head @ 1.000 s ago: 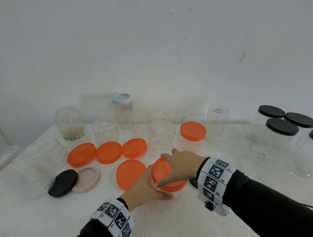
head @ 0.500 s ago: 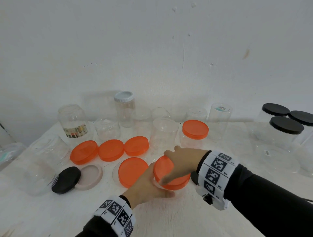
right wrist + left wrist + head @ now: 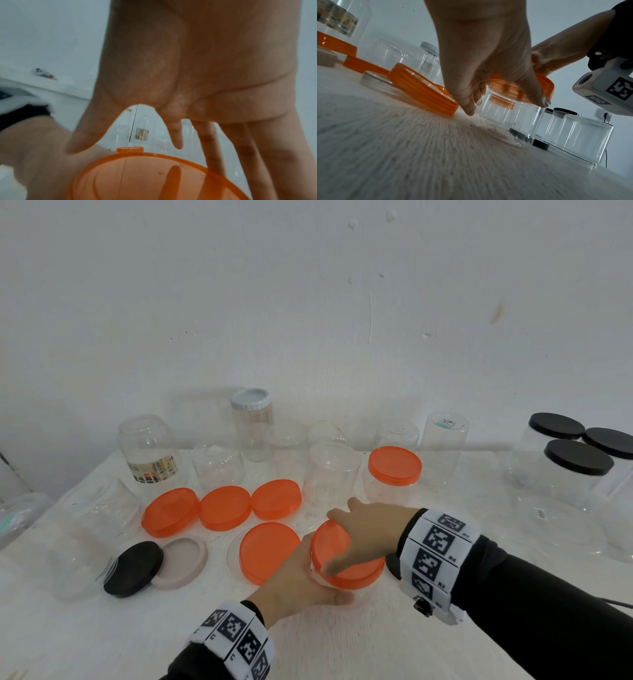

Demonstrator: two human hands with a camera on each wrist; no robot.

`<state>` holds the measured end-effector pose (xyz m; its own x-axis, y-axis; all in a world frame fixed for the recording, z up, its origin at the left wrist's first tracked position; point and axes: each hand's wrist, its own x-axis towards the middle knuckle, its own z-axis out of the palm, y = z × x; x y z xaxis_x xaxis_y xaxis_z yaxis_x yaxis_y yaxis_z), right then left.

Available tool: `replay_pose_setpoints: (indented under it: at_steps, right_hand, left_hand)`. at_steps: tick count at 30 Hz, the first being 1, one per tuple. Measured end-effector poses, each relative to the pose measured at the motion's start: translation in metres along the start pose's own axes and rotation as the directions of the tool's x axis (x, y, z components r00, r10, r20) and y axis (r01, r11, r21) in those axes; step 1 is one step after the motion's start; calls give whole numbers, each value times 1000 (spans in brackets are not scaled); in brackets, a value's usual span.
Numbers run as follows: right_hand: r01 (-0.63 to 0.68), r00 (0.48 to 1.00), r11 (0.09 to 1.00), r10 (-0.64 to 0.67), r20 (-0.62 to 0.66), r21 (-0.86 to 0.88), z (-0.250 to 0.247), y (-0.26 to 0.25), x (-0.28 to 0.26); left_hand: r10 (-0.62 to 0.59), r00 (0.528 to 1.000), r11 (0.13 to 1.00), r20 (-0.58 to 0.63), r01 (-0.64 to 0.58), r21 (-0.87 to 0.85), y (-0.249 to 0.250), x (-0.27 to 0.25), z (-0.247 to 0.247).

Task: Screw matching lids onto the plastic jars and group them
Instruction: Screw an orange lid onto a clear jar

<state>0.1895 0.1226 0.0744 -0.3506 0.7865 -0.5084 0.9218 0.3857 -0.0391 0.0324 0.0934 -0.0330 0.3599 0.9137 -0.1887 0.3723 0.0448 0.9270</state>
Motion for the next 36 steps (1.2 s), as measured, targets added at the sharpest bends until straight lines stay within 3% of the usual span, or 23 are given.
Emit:
replay_pose_setpoints:
  at_steps: [7,16,22,29,32,36]
  right_hand:
    - [139,990,990,-139,35,11,-7,-1,-2]
    - [71,997,997,-71,-14,19,2,4,3]
    - [200,979,974,-202,9,105,-3,9,2]
    - [70,994,996,-66,-86,48,6,6,7]
    - [59,998,997,-58,-16,56,0,6,5]
    - [172,983,985,-173,67,20,-7,5,0]
  left_hand:
    - [-16,1000,1000,-5,16,23,-2,2,0]
    - [-1,1000,1000,-5,1,-10,-4,2,0]
    - [-3,1000,1000,0,3,8,-4,2,0]
    - [6,1000,1000,-5,-6,0,-4,2,0]
    - [2,1000,1000,-11,-2,11,-3,3,0]
    - [-6,1000,1000,-10,7,16,-3,2,0]
